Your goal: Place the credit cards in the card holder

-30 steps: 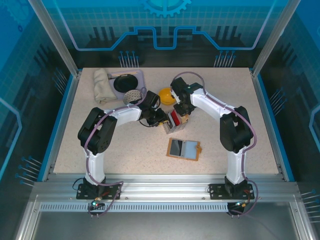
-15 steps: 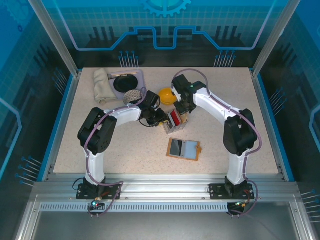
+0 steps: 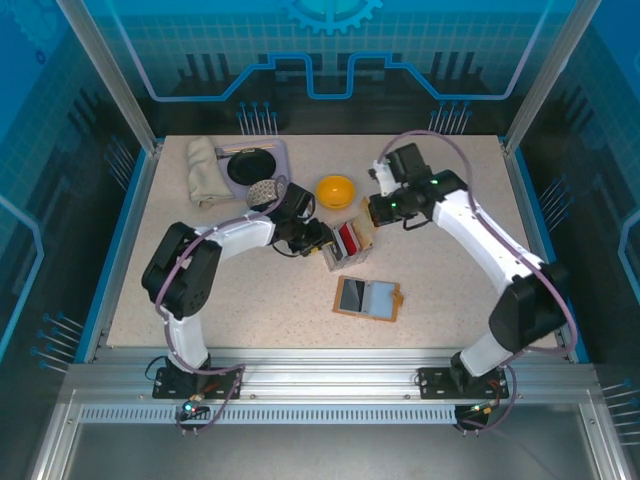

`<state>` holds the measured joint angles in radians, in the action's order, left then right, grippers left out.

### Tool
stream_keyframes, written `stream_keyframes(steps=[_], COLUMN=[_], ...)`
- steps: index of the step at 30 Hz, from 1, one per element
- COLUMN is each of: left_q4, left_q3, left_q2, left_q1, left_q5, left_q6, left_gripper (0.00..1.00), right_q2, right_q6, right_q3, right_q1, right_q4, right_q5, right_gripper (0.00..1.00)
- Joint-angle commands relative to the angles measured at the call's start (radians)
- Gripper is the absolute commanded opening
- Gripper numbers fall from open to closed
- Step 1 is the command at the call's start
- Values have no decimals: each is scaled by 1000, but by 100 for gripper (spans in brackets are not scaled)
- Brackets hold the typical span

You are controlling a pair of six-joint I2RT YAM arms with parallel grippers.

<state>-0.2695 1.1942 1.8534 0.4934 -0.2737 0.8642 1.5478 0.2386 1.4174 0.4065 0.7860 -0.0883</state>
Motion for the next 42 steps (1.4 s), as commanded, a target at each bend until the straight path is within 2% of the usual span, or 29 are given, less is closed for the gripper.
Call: stream_keyframes(steps=[1, 4, 8, 12, 18, 20, 25, 30, 34, 40, 42], left_q4=[27, 100, 286, 516, 587, 600, 649, 669, 684, 669, 631], left_q3=[-46, -93, -171, -199, -126, -112, -105, -112, -113, -130, -138], left_q2=[-116, -191, -267, -252, -184, -170, -158, -168, -178, -199, -207], left_q1=[-4, 0, 16, 44, 116, 122, 123, 122, 122, 104, 100], left_q5=[7, -35, -150, -272, -318, -320, -329, -336, -339, -335, -328], left_q6=[-3, 19, 107, 231, 262, 270, 290, 290, 290, 283, 265], left_gripper=[45, 52, 60, 62, 61, 58, 40, 33, 22, 5, 2], right_q2=[-108, -197, -285, -343, -366, -365, -358, -342, -330, -309, -311], right_q6=[135, 245, 395, 528, 578, 584, 595, 593, 590, 548, 518], right_q3=[-116, -252, -389, -491, -530, -532, -532, -532, -559, -556, -557], right_q1=[-79, -155, -224, -249, -253, -255, -258, -265, -267, -268, -269], right_q4=[-130, -261, -413, -546, -588, -591, -598, -586, -573, -489, -438], right_q5=[-237, -397, -534, -601, -621, -622, -628, -627, -624, -591, -562], right_gripper=[4, 3, 3, 4, 3, 4, 4, 4, 5, 12, 19])
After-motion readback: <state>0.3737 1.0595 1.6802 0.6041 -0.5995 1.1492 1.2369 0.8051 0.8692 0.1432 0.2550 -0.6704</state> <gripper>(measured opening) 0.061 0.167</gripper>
